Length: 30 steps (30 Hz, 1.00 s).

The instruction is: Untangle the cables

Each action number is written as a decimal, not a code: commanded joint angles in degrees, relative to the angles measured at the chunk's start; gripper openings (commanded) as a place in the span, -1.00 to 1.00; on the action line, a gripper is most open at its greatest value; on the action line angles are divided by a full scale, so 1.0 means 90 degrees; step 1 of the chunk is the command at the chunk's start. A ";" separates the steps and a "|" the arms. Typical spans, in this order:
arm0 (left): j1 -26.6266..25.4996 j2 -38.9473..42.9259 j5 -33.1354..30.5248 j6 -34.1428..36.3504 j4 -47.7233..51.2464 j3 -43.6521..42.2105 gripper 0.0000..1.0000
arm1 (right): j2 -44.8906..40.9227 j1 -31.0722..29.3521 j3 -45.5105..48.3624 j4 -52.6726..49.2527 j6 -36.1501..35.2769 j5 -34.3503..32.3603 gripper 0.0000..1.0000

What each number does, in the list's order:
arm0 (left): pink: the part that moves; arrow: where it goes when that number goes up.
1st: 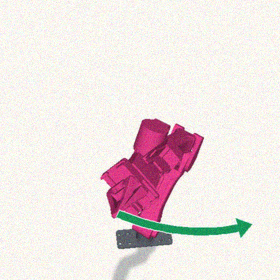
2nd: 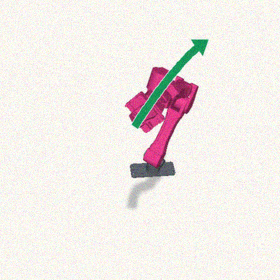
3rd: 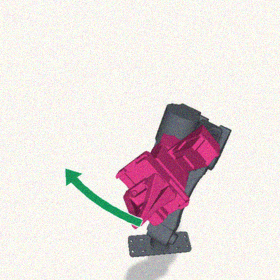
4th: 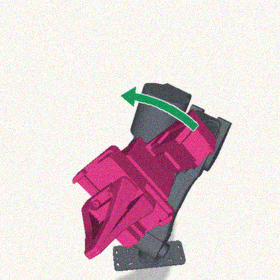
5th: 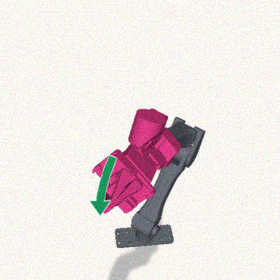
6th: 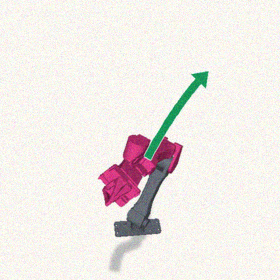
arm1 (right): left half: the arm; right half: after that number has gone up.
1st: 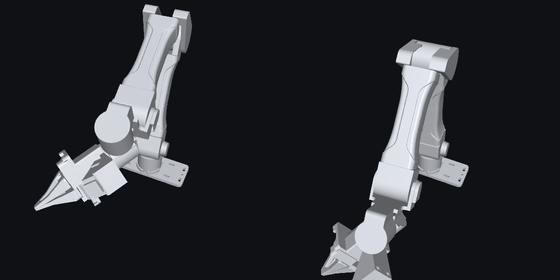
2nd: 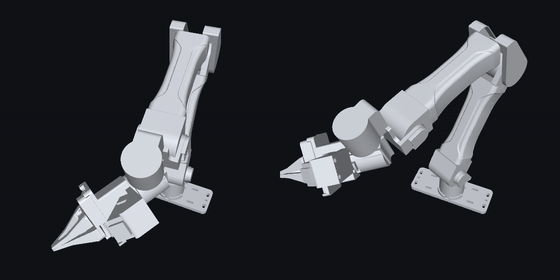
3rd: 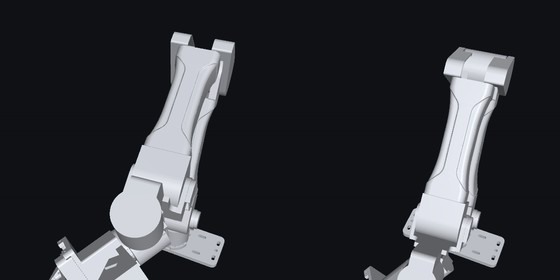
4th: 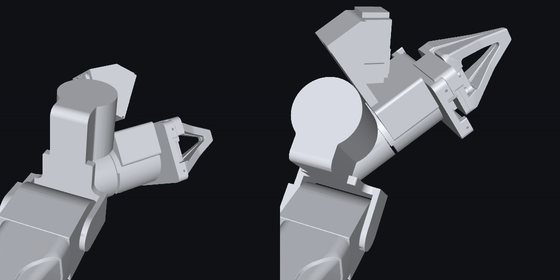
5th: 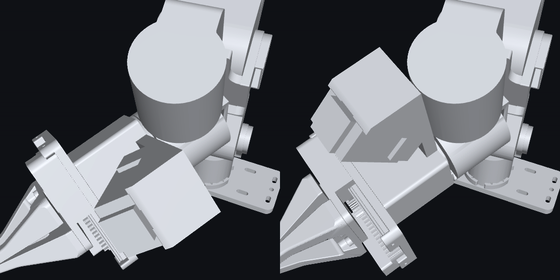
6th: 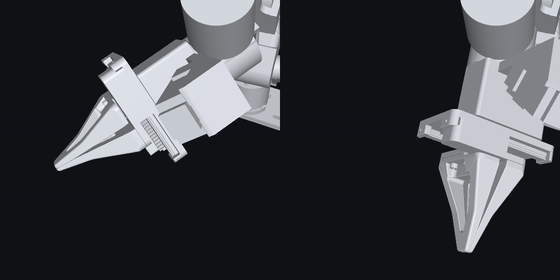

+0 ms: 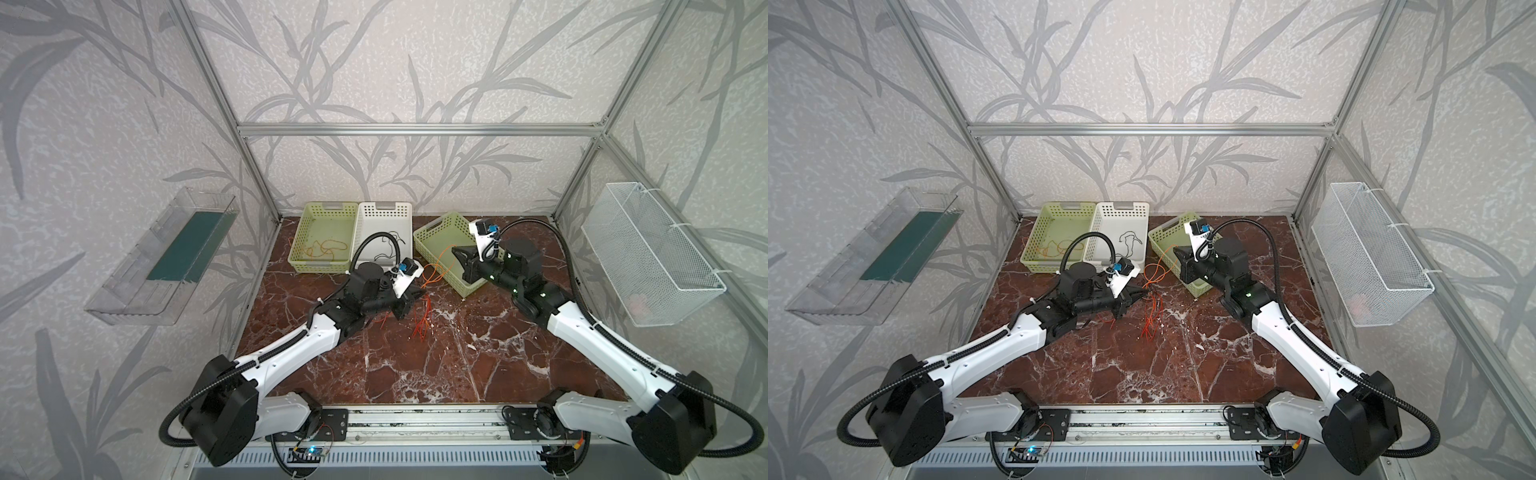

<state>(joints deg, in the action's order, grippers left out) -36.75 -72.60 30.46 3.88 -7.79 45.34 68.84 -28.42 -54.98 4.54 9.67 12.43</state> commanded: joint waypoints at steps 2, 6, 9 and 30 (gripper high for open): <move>-0.0116 -0.0172 0.0415 0.0209 0.0378 0.0339 -1.00 | -0.0017 0.0055 0.0030 0.0322 0.0157 -0.0070 -1.00; -0.0156 -0.0366 0.0309 0.0206 0.0228 0.0401 -1.00 | 0.0139 0.0053 -0.0039 0.0656 0.0372 0.0649 -1.00; -0.0168 -0.0523 0.0296 0.0120 0.0012 0.0430 -0.95 | 0.0278 0.0053 -0.0092 0.0706 0.0524 0.0817 -1.00; -0.0221 -0.1376 -0.0393 -0.0293 -0.1039 0.0446 -0.14 | 0.0242 0.0045 -0.0115 0.1073 0.1021 0.1646 -1.00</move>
<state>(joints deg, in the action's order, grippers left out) -38.37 -84.27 29.63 1.74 -14.06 48.73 71.96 -28.12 -55.00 12.43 18.20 25.96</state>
